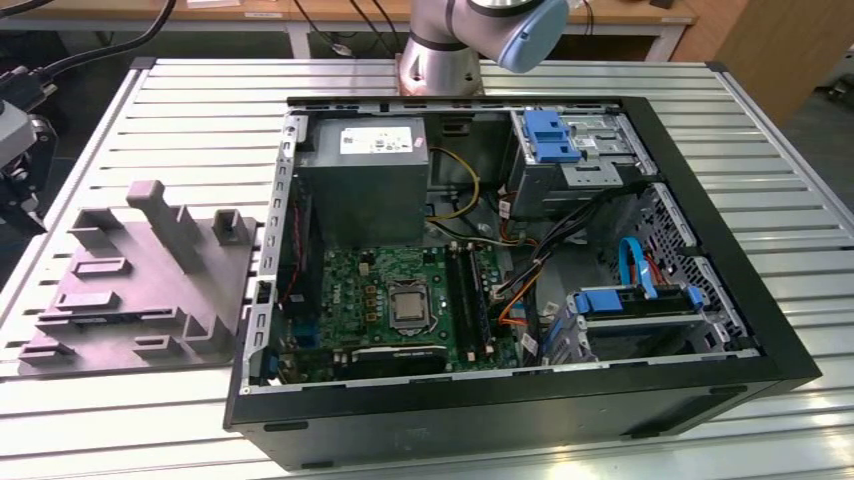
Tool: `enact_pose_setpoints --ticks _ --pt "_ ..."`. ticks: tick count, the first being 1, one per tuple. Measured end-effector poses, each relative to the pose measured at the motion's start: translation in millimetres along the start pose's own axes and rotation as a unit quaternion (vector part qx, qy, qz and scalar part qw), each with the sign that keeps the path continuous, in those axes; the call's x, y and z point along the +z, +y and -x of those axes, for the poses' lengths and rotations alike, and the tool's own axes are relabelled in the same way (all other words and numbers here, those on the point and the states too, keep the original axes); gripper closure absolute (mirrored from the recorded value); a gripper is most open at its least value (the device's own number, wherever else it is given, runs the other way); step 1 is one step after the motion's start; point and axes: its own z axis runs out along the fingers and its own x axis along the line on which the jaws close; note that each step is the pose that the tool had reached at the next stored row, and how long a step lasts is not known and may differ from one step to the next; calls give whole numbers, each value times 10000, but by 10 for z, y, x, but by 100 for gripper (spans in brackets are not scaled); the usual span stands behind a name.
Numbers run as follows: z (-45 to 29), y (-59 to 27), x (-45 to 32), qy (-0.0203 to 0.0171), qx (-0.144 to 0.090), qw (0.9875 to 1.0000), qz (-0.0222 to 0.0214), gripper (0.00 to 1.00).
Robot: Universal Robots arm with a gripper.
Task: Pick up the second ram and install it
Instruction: 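Pick up the second ram and move it above second insertion slot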
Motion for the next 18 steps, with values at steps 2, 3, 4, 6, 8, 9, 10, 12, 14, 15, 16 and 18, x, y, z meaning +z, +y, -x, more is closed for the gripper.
enact_pose_setpoints --ticks 2,3,4,6,8,9,10,12,14,15,16,18 --pt "0 0 7 8 -179 9998 5 90" --pt "0 -1 10 12 -278 9996 7 90" --pt "0 -1 14 16 -362 9993 9 90" --pt "-1 -1 20 24 -547 9985 13 90" --pt "-1 -1 26 33 -729 9973 17 90" --pt "-1 -1 30 37 -818 9966 19 90" --pt "-1 -2 33 41 -908 9959 21 90" --pt "-1 -2 39 49 -1087 9941 24 90" --pt "-1 -2 45 59 -1270 9919 28 90" --pt "-1 -2 48 63 -1359 9907 29 90" --pt "-1 -2 52 67 -1448 9894 31 90" --pt "-1 -3 58 77 -1628 9866 34 90"
